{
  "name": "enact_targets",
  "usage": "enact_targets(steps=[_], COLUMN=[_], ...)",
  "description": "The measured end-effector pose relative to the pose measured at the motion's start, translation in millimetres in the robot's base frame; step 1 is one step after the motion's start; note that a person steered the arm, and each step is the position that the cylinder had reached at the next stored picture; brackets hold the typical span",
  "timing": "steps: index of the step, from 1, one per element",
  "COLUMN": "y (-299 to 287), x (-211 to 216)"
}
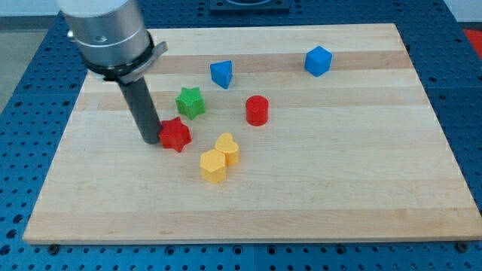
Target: Move the red star slightly right
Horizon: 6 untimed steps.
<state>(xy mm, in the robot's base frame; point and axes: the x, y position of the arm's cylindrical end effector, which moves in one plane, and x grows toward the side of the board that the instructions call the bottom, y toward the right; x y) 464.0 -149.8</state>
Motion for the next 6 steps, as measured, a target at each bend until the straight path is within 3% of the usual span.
enact_targets(steps=[2, 4, 5, 6], y=[-1, -33, -26, -3], x=[0, 38, 27, -17])
